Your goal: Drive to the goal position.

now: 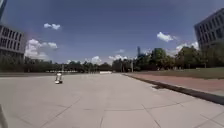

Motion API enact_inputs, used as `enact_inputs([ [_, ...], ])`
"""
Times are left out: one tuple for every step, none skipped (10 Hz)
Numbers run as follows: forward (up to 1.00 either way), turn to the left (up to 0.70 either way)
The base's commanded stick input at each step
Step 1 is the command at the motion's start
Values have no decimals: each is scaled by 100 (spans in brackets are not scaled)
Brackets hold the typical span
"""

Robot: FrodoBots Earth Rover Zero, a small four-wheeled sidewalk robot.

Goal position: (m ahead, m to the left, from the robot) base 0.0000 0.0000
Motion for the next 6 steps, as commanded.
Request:
enact_inputs([
  [70,12],
  [70,12],
  [70,12],
  [70,12],
  [70,12],
  [70,12],
])
